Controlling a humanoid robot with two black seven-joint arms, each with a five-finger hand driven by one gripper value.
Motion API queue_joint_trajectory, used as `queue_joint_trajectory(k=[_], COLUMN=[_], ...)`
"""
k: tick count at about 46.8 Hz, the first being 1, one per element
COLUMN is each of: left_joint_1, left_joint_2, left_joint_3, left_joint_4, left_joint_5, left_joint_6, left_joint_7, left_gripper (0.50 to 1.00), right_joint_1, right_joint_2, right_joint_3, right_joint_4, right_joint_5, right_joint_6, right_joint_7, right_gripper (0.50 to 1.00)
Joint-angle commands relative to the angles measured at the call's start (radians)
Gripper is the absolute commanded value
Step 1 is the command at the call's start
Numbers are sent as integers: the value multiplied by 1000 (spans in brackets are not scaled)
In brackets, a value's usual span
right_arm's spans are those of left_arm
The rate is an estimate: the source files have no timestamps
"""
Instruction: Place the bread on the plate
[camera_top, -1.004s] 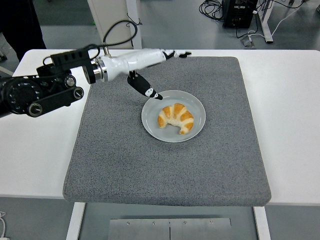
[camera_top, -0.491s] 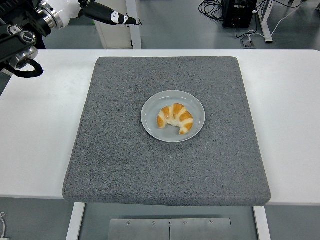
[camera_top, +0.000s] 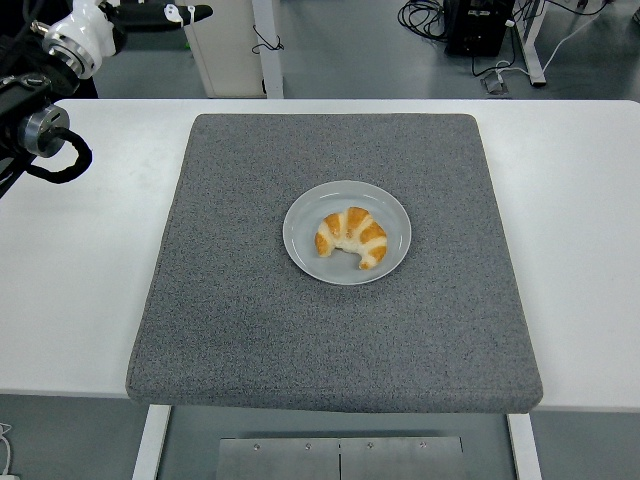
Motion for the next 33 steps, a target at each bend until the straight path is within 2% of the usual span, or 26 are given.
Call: queue_joint_trajectory(k=[1,9,16,25,33], left_joint_1=[24,47,73,101,115], left_joint_2=[-55,-157,-237,-309,-370], left_joint_3=[-38,-103,-134,-137,-160], left_joint_4=[81,200,279,295,321], left_joint_5=[0,-9,-71,-170,-184], left_joint_6=[-12,-72,-91,-98,-98], left_joint_7=[9,12,22,26,26], left_gripper=[971,972,972,972,972], right_joint_1=[0,0,0,0,0], right_joint_2=[0,0,0,0,0], right_joint_3=[0,0,0,1,1], right_joint_4=[1,1,1,7,5], right_joint_5=[0,0,0,1,0], right_joint_6=[0,0,0,2,0], right_joint_7=[0,0,0,0,0], right_gripper=[1000,1000,1000,1000,1000])
